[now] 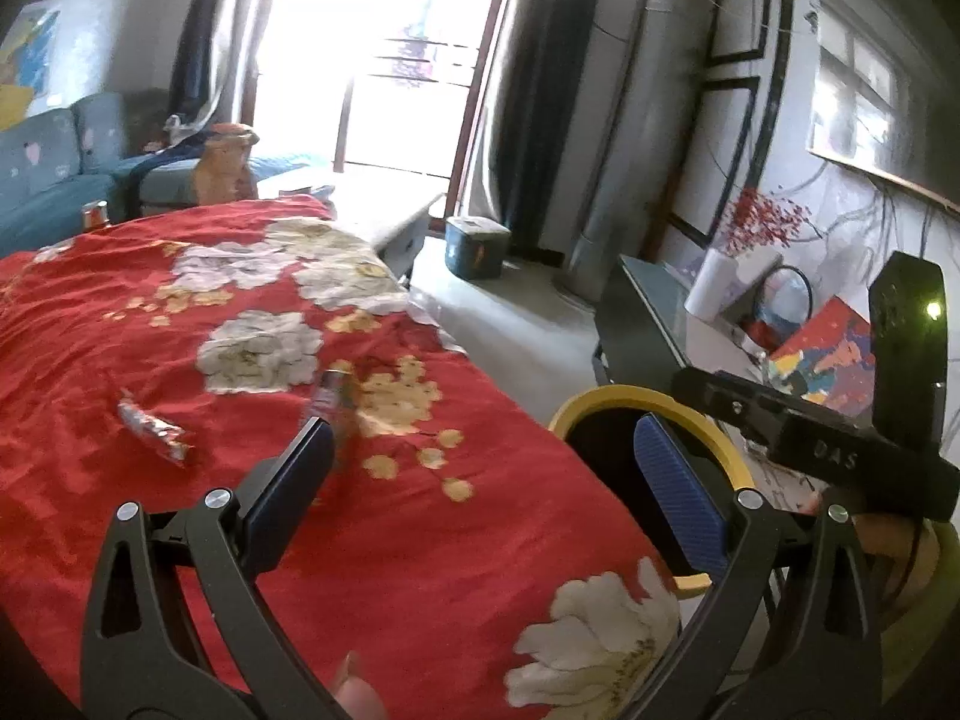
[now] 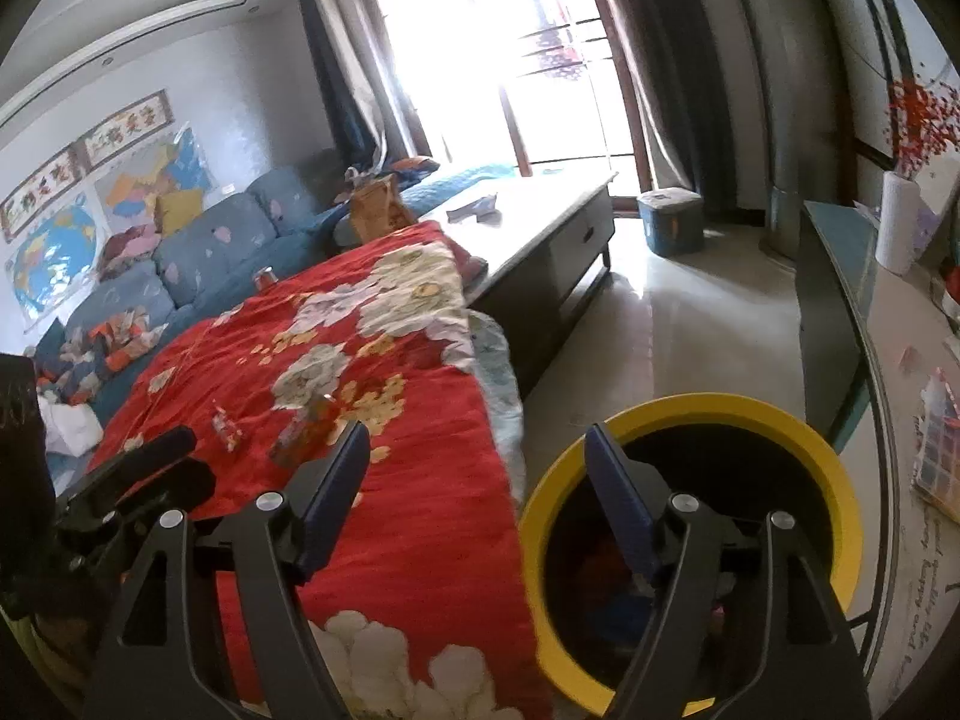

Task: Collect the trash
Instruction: 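Move both open grippers back over the last packet and can on the bedspread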

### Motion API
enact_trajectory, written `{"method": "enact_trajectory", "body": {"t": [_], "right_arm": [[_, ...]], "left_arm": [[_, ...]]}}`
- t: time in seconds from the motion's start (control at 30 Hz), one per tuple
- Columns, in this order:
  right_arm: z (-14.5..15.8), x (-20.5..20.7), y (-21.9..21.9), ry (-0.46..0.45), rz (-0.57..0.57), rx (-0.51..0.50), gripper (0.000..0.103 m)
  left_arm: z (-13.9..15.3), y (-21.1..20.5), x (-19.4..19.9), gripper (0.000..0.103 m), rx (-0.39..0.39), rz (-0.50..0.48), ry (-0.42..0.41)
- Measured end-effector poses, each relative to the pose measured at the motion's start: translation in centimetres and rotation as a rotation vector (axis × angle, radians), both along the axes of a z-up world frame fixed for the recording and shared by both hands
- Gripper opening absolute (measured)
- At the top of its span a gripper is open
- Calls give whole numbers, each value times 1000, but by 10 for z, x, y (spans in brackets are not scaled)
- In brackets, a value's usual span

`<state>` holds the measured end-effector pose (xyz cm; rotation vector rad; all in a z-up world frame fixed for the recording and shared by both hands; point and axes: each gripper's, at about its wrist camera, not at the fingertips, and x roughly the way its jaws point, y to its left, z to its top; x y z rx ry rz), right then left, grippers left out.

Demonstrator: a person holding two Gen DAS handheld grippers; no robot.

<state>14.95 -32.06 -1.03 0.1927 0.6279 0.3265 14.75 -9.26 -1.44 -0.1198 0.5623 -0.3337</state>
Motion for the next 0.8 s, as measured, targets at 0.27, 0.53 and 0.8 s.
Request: {"method": "enact_trajectory", "body": {"t": [0.27, 0.53, 0.8], "right_arm": [[-1, 2, 29, 9, 51, -23, 72], [-5, 5, 57, 20, 91, -47, 76], [-10, 12, 88, 37, 135, -69, 76]], "left_arm": [[0, 27, 0, 92, -6, 73, -10], [-4, 54, 4, 92, -30, 145, 0], [-6, 89, 7, 92, -73, 224, 9]]}}
